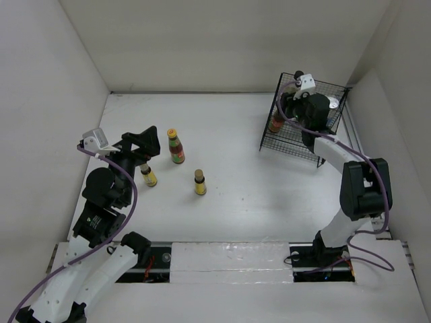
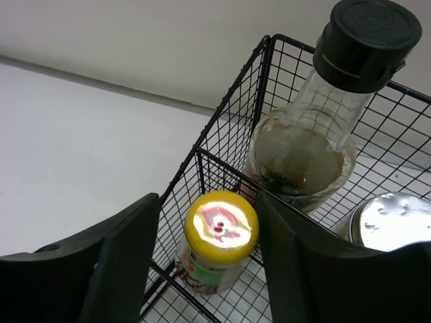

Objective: Organize the condiment bottles

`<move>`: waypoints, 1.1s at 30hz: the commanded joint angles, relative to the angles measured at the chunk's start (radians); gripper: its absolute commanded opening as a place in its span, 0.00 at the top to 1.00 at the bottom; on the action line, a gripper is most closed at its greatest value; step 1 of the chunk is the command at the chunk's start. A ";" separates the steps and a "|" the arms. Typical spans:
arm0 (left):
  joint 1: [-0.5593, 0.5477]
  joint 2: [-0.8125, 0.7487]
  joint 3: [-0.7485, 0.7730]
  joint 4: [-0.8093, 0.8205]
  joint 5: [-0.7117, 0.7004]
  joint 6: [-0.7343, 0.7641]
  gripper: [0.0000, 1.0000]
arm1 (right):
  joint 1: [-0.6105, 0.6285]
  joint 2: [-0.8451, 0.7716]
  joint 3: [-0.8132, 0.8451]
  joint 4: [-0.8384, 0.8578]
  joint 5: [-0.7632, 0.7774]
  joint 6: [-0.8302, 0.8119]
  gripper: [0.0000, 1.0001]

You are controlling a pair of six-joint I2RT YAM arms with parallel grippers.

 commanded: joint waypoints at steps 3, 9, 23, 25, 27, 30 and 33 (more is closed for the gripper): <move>0.005 0.006 -0.004 0.051 0.010 0.014 0.01 | 0.025 -0.053 0.026 0.068 0.019 -0.021 0.20; 0.005 0.006 -0.004 0.051 0.010 0.014 0.01 | 0.025 -0.096 0.055 0.029 0.028 -0.032 0.14; 0.005 -0.003 -0.004 0.051 0.010 0.014 0.01 | 0.116 -0.206 0.071 -0.086 0.085 -0.063 0.27; 0.005 -0.003 -0.004 0.051 0.010 0.014 0.03 | 0.171 -0.240 0.038 -0.098 0.050 -0.063 0.40; 0.005 -0.003 -0.004 0.051 0.010 0.014 0.03 | 0.286 -0.249 -0.024 -0.098 0.035 -0.053 0.60; 0.005 -0.003 -0.004 0.051 -0.010 0.014 0.07 | 0.456 -0.239 -0.084 -0.098 -0.041 -0.062 0.69; 0.005 -0.003 -0.004 0.051 -0.010 0.014 0.08 | 0.598 -0.229 -0.109 -0.130 -0.131 -0.130 0.54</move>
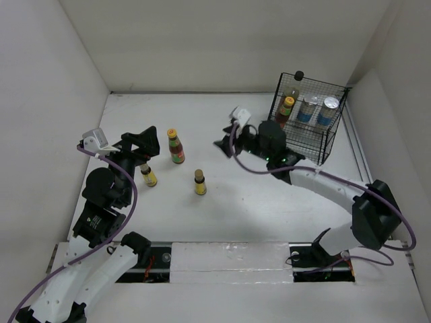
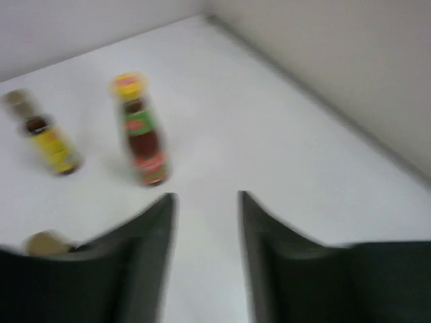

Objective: Organize the condiment bottles

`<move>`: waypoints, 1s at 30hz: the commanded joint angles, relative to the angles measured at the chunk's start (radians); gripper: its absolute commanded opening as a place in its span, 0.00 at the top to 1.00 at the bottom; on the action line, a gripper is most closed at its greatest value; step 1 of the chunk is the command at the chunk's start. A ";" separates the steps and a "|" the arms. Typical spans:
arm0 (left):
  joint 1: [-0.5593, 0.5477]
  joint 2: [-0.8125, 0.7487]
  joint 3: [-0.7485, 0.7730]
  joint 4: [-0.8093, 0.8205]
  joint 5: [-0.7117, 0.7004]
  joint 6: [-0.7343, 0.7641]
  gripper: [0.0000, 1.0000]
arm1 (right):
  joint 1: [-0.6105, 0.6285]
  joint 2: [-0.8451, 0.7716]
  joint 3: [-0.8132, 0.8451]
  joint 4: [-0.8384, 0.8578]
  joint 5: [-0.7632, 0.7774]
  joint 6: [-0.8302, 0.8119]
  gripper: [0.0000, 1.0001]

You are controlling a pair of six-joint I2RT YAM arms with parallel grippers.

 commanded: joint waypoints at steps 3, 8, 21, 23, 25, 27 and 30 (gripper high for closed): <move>0.005 -0.003 -0.004 0.051 -0.009 0.014 0.08 | 0.167 -0.043 -0.073 -0.049 -0.151 -0.097 0.20; 0.005 -0.003 -0.004 0.051 0.000 0.014 0.08 | 0.222 -0.045 -0.096 -0.049 -0.226 -0.118 0.08; 0.005 -0.003 -0.004 0.051 0.009 0.014 0.08 | 0.270 0.248 0.010 0.079 -0.268 -0.061 0.34; 0.005 -0.012 -0.004 0.051 0.009 0.014 0.08 | 0.279 0.257 0.010 0.128 -0.268 -0.032 0.40; 0.005 -0.012 -0.004 0.051 0.009 0.014 0.08 | 0.279 0.268 0.001 0.184 -0.250 -0.023 0.41; 0.005 -0.012 -0.004 0.051 0.009 0.014 0.08 | 0.279 0.280 0.013 0.199 -0.249 -0.011 0.57; 0.005 -0.021 -0.004 0.051 0.020 0.014 0.08 | 0.279 0.282 0.013 0.210 -0.237 -0.002 0.71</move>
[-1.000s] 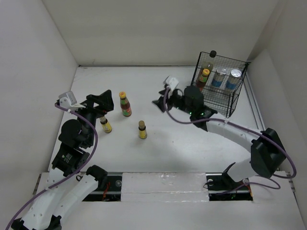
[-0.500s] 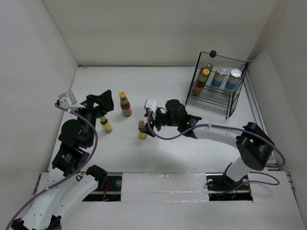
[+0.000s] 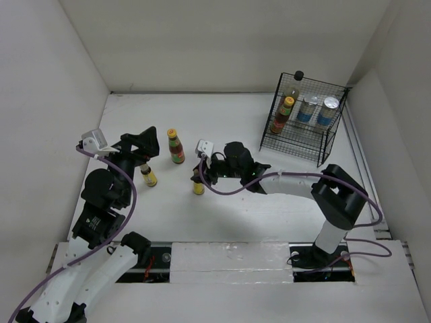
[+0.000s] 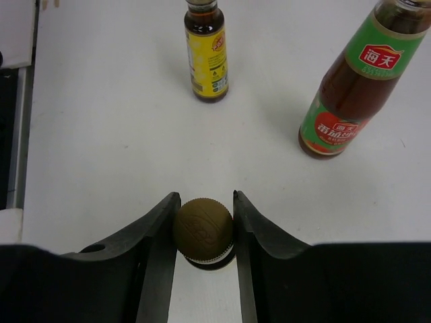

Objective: Organize the condiment bottles

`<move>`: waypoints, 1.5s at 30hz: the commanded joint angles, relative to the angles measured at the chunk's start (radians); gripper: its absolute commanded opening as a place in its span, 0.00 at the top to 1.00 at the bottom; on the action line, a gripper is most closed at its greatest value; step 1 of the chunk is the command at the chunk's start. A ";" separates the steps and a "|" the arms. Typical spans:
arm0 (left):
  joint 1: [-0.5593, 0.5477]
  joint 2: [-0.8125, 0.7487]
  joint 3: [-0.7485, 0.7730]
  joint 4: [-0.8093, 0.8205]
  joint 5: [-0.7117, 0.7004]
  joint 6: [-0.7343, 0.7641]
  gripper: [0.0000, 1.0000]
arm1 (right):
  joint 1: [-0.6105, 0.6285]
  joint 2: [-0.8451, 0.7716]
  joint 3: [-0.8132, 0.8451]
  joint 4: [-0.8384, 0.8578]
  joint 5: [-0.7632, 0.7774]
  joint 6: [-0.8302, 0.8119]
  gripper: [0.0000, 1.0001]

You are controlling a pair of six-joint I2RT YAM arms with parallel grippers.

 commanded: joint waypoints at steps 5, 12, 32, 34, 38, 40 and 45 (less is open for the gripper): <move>0.005 -0.016 -0.004 0.061 0.062 0.023 0.09 | -0.019 -0.131 0.055 0.129 0.074 0.021 0.74; 0.005 -0.036 -0.043 0.186 0.448 0.138 0.08 | -0.210 -0.545 0.024 0.022 0.394 0.003 0.74; 0.005 0.038 -0.032 0.213 0.665 0.179 0.01 | -0.861 -0.490 0.152 -0.221 0.429 0.079 0.75; 0.005 0.047 -0.023 0.213 0.674 0.179 0.01 | -0.873 -0.469 0.165 -0.200 0.420 0.070 0.75; 0.005 0.047 -0.023 0.213 0.653 0.179 0.01 | -0.884 -0.421 0.175 -0.161 0.400 0.070 0.75; 0.005 0.047 -0.023 0.213 0.653 0.179 0.01 | -0.884 -0.410 0.185 -0.138 0.384 0.070 0.75; 0.005 0.056 -0.023 0.213 0.644 0.179 0.01 | -0.884 -0.355 0.185 -0.109 0.361 0.070 0.76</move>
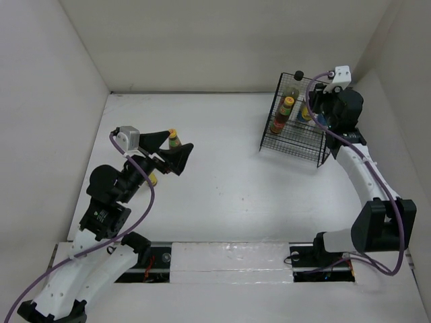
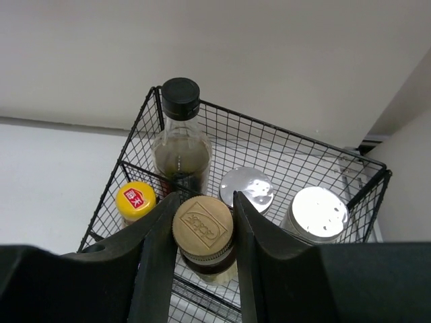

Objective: Organize the condiment bottles

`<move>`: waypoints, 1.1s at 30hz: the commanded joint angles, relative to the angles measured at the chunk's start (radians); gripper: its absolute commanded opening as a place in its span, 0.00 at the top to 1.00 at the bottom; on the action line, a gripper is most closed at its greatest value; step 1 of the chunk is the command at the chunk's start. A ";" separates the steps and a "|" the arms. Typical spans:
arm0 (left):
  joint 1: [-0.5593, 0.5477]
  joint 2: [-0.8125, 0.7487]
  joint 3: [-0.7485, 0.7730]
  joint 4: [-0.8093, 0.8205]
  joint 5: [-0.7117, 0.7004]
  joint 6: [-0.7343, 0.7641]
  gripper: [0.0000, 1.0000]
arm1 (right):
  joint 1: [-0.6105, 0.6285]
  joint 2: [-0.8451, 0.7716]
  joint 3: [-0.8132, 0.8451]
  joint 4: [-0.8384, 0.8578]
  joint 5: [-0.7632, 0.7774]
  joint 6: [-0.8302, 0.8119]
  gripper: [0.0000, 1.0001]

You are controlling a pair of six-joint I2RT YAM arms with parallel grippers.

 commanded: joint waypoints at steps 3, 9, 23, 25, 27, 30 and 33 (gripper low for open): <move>0.001 0.007 0.011 0.053 0.007 0.012 0.01 | -0.006 0.032 0.051 0.162 -0.037 0.011 0.76; 0.001 0.007 0.011 0.053 -0.004 0.012 0.01 | -0.006 0.099 0.009 0.212 -0.037 0.030 0.77; 0.001 0.016 0.011 0.053 0.015 0.012 0.01 | -0.006 0.221 -0.057 0.263 -0.017 0.095 0.75; 0.001 0.016 0.011 0.053 0.015 0.012 0.01 | -0.006 0.233 -0.067 0.263 -0.007 0.095 0.74; 0.001 0.016 0.011 0.053 0.015 0.012 0.01 | 0.003 0.242 -0.067 0.263 0.003 0.104 0.73; 0.001 0.016 0.011 0.053 0.024 0.012 0.01 | 0.012 0.253 -0.078 0.263 0.014 0.104 0.71; 0.001 0.016 0.011 0.053 0.024 0.012 0.01 | 0.013 0.253 -0.087 0.263 0.035 0.113 0.62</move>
